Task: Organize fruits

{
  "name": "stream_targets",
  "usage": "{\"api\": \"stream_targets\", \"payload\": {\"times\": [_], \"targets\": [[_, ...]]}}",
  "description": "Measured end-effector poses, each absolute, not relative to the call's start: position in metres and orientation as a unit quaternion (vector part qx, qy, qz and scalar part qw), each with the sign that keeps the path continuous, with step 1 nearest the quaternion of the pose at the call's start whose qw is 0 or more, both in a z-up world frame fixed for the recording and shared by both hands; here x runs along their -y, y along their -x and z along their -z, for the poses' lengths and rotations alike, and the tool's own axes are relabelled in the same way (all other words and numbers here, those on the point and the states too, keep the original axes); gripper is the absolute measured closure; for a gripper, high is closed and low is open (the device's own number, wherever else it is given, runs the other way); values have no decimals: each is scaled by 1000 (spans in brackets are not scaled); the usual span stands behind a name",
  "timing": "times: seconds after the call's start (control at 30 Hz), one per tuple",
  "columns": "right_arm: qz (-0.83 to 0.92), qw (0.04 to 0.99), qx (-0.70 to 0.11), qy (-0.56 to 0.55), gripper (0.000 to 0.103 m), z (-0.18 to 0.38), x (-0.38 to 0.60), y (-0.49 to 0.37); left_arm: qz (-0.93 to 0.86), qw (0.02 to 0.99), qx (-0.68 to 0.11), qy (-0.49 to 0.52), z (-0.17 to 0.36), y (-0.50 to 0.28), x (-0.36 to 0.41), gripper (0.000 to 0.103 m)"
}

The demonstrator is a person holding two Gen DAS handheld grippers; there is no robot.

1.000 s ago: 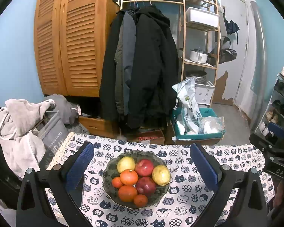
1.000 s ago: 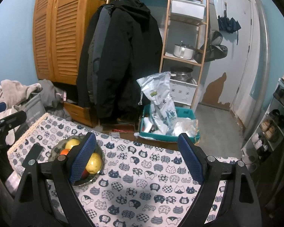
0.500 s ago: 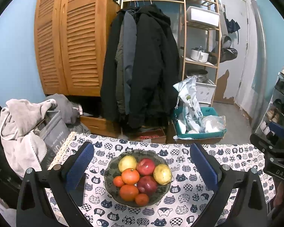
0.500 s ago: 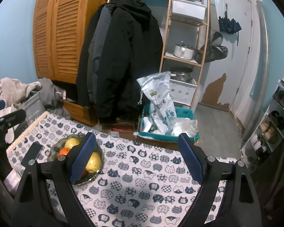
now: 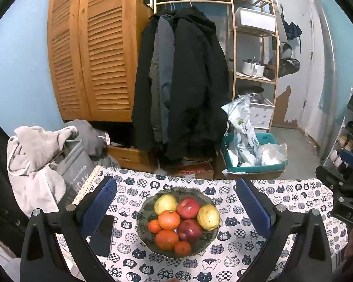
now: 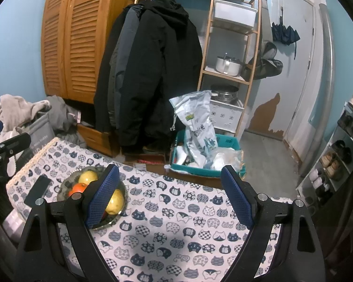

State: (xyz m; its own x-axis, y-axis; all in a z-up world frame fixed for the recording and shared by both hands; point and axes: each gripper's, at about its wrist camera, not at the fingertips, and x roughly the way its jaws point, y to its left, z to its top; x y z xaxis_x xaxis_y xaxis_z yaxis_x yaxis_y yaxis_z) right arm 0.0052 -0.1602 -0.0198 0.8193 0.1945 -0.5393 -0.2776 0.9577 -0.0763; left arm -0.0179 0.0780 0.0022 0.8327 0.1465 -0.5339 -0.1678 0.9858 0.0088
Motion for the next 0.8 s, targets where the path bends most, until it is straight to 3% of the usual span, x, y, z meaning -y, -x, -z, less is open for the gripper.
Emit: {"api": "stream_targets", "payload": {"times": [0.8], "targets": [[-124, 952, -271, 77, 16, 19, 165, -7, -85, 957, -276, 24, -4, 17, -79, 1]]}}
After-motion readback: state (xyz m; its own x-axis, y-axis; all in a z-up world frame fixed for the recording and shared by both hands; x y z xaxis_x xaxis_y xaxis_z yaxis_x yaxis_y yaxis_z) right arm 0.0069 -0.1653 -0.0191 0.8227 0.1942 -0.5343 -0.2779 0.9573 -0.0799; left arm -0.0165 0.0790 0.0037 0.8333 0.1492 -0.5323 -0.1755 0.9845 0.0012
